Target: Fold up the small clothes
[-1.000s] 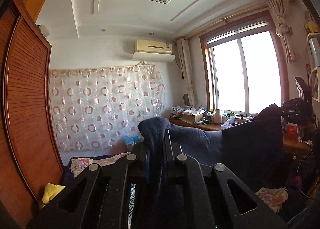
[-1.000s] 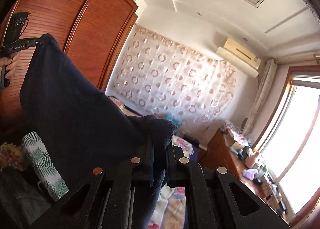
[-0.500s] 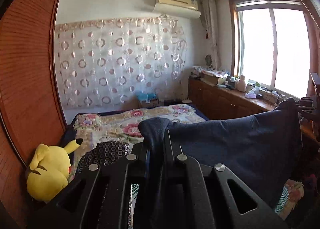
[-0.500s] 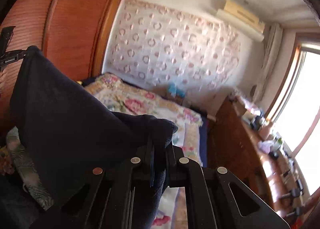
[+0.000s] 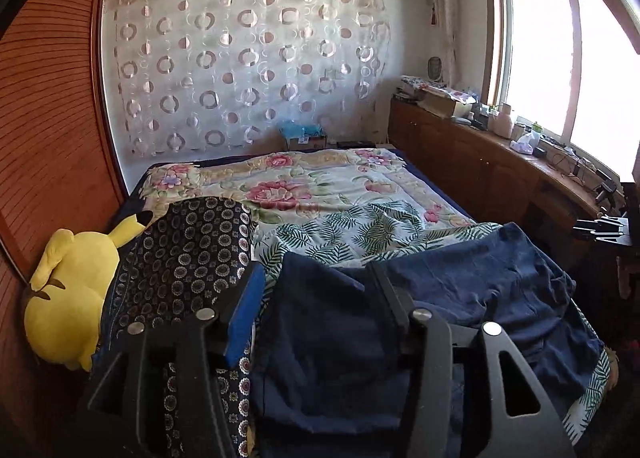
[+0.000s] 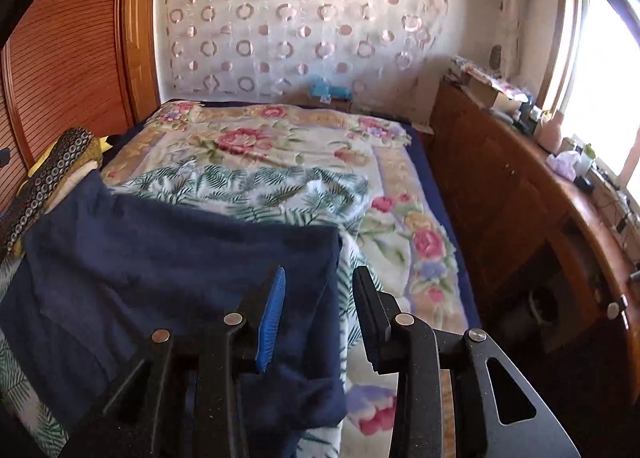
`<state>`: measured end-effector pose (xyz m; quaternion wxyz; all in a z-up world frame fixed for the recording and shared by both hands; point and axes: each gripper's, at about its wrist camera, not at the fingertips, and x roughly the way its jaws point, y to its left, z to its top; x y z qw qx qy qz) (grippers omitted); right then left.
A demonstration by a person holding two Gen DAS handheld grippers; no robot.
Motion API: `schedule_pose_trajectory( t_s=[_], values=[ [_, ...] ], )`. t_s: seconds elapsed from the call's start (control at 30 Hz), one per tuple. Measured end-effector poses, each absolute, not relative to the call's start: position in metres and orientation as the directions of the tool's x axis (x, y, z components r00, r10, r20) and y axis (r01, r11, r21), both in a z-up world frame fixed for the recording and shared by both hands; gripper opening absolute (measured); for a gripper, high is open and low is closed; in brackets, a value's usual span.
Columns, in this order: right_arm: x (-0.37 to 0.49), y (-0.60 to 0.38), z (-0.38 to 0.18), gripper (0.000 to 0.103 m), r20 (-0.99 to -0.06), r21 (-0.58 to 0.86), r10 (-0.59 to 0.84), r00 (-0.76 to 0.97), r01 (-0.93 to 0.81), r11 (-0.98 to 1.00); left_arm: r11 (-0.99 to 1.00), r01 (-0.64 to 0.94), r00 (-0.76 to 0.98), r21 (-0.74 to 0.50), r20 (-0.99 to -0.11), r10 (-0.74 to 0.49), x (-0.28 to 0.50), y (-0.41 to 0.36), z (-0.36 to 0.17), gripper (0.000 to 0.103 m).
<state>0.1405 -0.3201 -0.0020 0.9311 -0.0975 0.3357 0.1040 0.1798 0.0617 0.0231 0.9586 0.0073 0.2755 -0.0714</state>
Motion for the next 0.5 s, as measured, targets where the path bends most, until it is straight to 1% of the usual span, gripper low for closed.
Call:
schedule_pose_trajectory(
  t_s=[0.03,0.07,0.1,0.2,0.33,0.4,0.5],
  values=[
    [0.141,-0.325,0.000,0.036,-0.647,-0.103,0.139,0.750,-0.266,0.958,0.988,0.150,0.833,-0.026,-0.535,-0.140,0.176,0.061,0.022,0.075],
    [0.144,-0.331,0.003,0.036,-0.649,-0.089,0.153,0.745,-0.274,0.958,0.986,0.163,0.825,-0.030,-0.544,-0.153,0.173,0.061,0.019,0.080],
    [0.154,-0.338,0.012,0.036,-0.652,-0.077,0.164,0.740,-0.280,0.957,0.984,0.175,0.817,-0.033,-0.553,-0.164,0.170,0.060,0.016,0.082],
    [0.163,-0.349,0.020,0.037,-0.659,-0.056,0.184,0.729,-0.292,0.955,0.983,0.182,0.803,-0.018,-0.575,-0.159,0.158,0.054,0.003,0.082],
    [0.160,-0.358,0.002,0.037,-0.677,-0.026,0.201,0.708,-0.296,0.955,0.982,0.188,0.786,-0.013,-0.597,-0.159,0.142,0.050,-0.023,0.082],
    [0.162,-0.361,-0.005,0.042,-0.692,0.000,0.219,0.688,-0.304,0.953,0.981,0.191,0.772,-0.016,-0.615,-0.160,0.136,0.047,-0.038,0.082],
    [0.159,-0.371,-0.021,0.042,-0.722,0.027,0.213,0.659,-0.280,0.960,0.982,0.188,0.736,-0.028,-0.658,-0.160,0.132,0.045,-0.061,0.082]
  ],
)
